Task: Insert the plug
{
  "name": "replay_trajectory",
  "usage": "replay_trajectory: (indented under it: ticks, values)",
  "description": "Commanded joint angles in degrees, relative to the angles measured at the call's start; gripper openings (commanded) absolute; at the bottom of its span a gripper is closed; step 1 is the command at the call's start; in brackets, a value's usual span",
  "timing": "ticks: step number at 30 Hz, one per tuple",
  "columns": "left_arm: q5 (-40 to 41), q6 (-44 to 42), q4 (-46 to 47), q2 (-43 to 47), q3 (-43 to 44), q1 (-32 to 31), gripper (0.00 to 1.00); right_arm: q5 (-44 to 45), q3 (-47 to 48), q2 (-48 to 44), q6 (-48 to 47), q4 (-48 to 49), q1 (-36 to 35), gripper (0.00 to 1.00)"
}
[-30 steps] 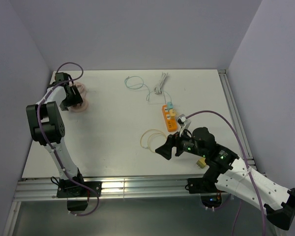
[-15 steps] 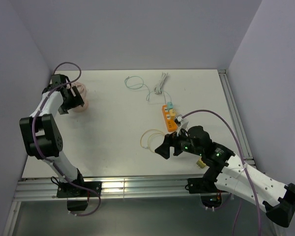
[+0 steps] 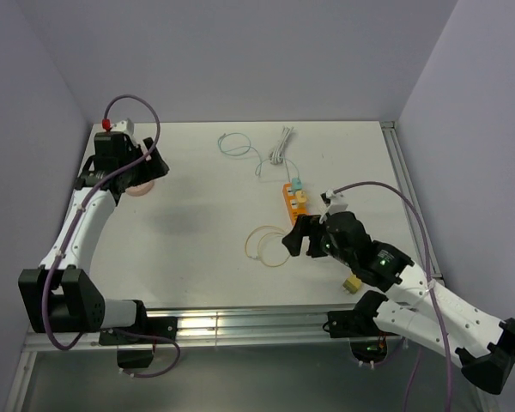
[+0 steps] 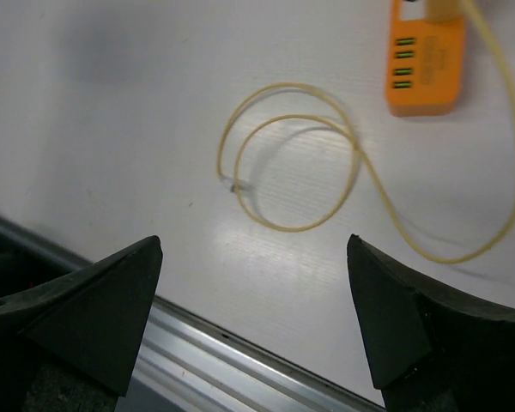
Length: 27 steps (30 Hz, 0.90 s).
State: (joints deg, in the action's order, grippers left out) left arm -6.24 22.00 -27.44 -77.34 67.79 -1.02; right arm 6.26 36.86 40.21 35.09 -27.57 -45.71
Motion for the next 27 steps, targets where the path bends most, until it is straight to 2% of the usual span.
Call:
replay_trajectory:
  ticks: [1, 2, 3, 5, 7, 8, 10, 11, 14, 18, 22, 27]
  values:
    - [-1.1, 0.4, 5.7, 6.6, -3.9, -0.2, 0.86, 9.2, 3.0, 2.5, 5.2, -7.2, 5.3, 0.94]
    - [-1.3, 0.8, 6.7, 7.5, -5.8, -0.2, 0.86, 5.8, 2.6, 2.8, 4.9, -7.6, 8.1, 0.94]
    - [-2.4, 1.4, 7.4, 8.4, -6.5, -0.3, 0.85, 3.7, 1.2, 2.9, 4.0, -7.8, 15.8, 0.93]
    - [-2.9, 2.1, 8.1, 10.2, -7.1, -0.3, 0.85, -1.1, -0.2, 3.7, 4.2, -7.8, 24.8, 0.93]
    - [-4.9, 2.8, 9.0, 11.3, -7.9, -0.3, 0.85, -0.3, -0.1, 5.7, 6.0, -8.9, 31.6, 0.94]
    - [-6.0, 2.8, 9.4, 11.6, -8.1, -0.3, 0.85, 3.1, 0.3, 6.5, 7.6, -10.5, 33.0, 0.93]
    - [-4.6, 2.3, 8.0, 11.7, -7.5, -0.4, 0.84, 3.8, 0.6, 8.3, 10.2, -13.2, 37.5, 0.88]
    - [-4.3, 2.5, 7.7, 11.8, -7.1, -0.4, 0.84, 4.0, 0.3, 8.9, 11.0, -13.8, 39.2, 0.82]
    - [-7.9, 3.3, 8.7, 12.4, -7.7, -0.4, 0.84, 0.3, -2.5, 10.4, 12.5, -14.4, 45.0, 0.78]
    - [-9.8, 3.8, 9.2, 12.9, -8.0, -0.4, 0.84, -0.9, -5.1, 11.2, 15.6, -15.7, 47.5, 0.76]
    - [-9.8, 3.9, 9.5, 13.7, -8.4, -0.4, 0.83, 5.1, -5.7, 12.9, 20.4, -20.8, 47.5, 0.77]
    - [-11.2, 4.1, 10.0, 14.5, -8.6, -0.4, 0.83, 5.6, -5.6, 15.2, 20.2, -23.2, 47.4, 0.77]
